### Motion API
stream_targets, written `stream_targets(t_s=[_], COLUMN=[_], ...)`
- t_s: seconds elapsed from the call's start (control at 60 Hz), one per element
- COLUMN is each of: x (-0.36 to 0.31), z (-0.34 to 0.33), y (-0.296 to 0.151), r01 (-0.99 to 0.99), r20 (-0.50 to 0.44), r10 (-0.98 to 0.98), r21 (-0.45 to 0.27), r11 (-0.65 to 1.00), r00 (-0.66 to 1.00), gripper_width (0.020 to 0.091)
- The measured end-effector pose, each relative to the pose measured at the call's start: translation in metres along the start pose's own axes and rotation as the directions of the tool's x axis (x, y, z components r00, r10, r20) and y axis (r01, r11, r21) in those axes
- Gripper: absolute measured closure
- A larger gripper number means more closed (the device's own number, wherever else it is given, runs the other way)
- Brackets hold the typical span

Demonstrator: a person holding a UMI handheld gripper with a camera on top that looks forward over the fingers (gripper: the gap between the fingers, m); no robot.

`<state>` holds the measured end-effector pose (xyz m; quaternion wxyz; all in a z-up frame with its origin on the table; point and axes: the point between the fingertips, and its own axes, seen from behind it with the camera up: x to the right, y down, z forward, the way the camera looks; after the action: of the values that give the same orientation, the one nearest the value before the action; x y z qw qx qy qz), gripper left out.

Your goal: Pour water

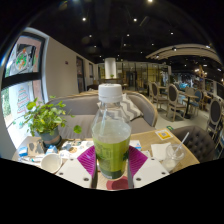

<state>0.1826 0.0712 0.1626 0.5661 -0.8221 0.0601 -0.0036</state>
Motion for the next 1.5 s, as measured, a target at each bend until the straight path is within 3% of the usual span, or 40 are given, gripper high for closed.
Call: stream_targets(t_s=[0.167,0.333,0.467,0.567,0.6,0.633,0.65,0.683,0.75,1.117,1.317,1.5], x=[0.023,0.018,0.018,0.019,0.023,0.026,0.027,0.031,0.034,-0.040,-0.083,-0.098], z=[0.019,0.033,0.033,0.032,0.032,0.028,0.026,0.020,0.003,-0.186,-0.282,-0.327], y=[0.062,0.097,0.097,0.101,0.110,0.112,0.112,0.110,0.106,0.063,0.042,0.040], r01=[0.018,0.037,0.047,0.006,0.000,0.000,0.001,0.001,-0.002,0.006,0.006,-0.022], r20=[-0.017,0.009,0.004,-0.013,-0.024,-0.040,-0.049,-0.072,-0.095,-0.072,-0.079,-0.112], r10=[-0.020,-0.036,-0.047,-0.008,-0.003,-0.007,-0.009,-0.014,-0.018,-0.030,-0.032,-0.012], r21=[-0.081,-0.112,-0.078,-0.099,-0.137,-0.160,-0.165,-0.179,-0.202,-0.313,-0.309,-0.298], r11=[0.997,0.993,0.996,0.995,0.991,0.987,0.986,0.984,0.979,0.950,0.951,0.954], r00=[1.000,0.999,0.999,1.000,1.000,0.999,0.999,0.997,0.995,0.997,0.996,0.994], gripper_width=[0.0694,0.0690,0.0656,0.0551,0.0438,0.0254,0.0236,0.0280,0.0241,0.0252,0.0254,0.0254])
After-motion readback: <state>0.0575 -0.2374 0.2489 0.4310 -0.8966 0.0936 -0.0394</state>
